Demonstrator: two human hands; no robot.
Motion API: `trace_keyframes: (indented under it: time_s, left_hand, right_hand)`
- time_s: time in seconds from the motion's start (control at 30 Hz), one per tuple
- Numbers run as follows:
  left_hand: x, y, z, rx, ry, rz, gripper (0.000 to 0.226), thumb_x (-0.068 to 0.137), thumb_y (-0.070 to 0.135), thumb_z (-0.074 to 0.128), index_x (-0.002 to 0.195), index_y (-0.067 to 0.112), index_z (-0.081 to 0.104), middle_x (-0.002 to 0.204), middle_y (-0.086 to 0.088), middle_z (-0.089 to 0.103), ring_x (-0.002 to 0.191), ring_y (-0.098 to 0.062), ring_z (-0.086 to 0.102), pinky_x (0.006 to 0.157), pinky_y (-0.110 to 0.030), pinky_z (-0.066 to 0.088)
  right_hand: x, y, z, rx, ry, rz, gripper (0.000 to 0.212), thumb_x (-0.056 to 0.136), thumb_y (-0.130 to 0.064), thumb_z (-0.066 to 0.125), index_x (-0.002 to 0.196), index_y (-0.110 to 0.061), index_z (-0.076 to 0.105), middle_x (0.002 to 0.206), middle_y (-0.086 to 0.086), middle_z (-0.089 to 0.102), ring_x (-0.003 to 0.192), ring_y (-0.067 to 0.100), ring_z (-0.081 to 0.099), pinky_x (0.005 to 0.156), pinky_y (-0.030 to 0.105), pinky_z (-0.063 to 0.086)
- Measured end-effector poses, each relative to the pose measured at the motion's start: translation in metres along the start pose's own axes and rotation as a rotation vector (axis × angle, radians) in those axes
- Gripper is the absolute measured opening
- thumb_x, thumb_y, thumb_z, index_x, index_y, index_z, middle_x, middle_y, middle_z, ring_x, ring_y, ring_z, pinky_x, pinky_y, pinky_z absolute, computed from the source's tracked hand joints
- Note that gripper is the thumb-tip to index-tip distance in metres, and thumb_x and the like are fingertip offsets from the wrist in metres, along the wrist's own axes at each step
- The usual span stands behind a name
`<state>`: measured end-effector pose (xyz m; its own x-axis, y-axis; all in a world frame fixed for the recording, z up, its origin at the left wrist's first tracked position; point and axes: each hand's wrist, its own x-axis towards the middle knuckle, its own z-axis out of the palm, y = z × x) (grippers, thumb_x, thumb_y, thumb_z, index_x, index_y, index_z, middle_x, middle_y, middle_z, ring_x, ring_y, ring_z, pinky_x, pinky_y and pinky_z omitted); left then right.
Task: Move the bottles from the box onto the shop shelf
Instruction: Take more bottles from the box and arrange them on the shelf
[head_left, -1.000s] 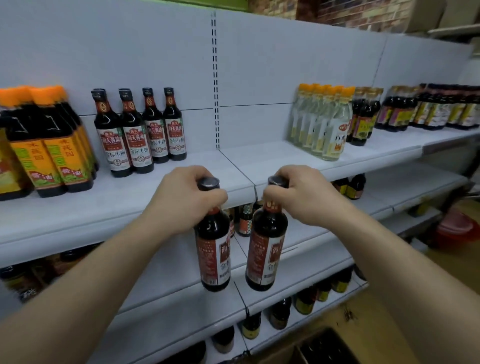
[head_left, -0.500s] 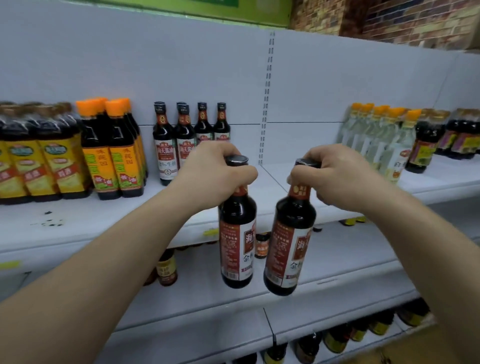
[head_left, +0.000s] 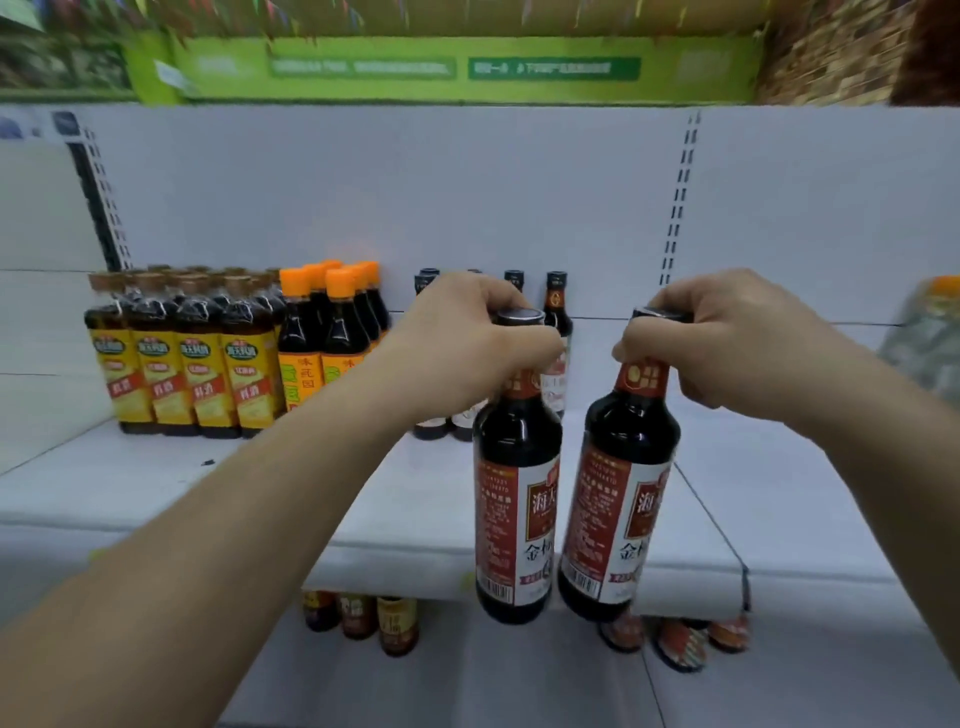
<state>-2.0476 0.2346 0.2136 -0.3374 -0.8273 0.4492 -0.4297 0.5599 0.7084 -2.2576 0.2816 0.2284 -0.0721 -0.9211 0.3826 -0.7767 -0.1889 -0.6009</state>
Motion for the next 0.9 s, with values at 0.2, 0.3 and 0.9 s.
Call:
trace_keyframes:
  time_s: [0.2,0.3,0.9]
  left_hand:
    - [0.035,-0.003,0.004,-0.011,0.077,-0.027,0.019,0.080,0.016,0.073,0.081,-0.001,0.067,0.055,0.004,0.045,0.047,-0.008,0.039,0.042,-0.017,0.030]
    - [0.052,-0.006,0.006,0.012,0.068,-0.024,0.019,0.079,0.021,0.074,0.083,0.002,0.070,0.061,-0.001,0.050,0.053,-0.010,0.043,0.044,-0.018,0.033]
    - [0.134,-0.072,0.020,0.073,-0.083,-0.021,0.011,0.078,0.023,0.075,0.071,0.019,0.068,0.058,0.007,0.057,0.053,-0.009,0.050,0.055,-0.026,0.040]
  right_hand:
    - [0.044,0.018,0.003,-0.009,-0.014,-0.031,0.026,0.084,-0.036,0.071,0.080,-0.010,0.072,0.050,0.000,0.055,0.048,0.017,0.048,0.051,0.032,0.039]
    - [0.062,0.029,0.008,-0.018,0.004,-0.021,0.029,0.083,-0.037,0.070,0.081,-0.008,0.072,0.055,0.002,0.058,0.050,0.018,0.052,0.053,0.033,0.042]
    - [0.120,0.045,0.053,-0.054,0.073,0.155,0.042,0.085,-0.040,0.068,0.094,0.001,0.068,0.070,0.006,0.059,0.059,0.022,0.050,0.057,0.034,0.040]
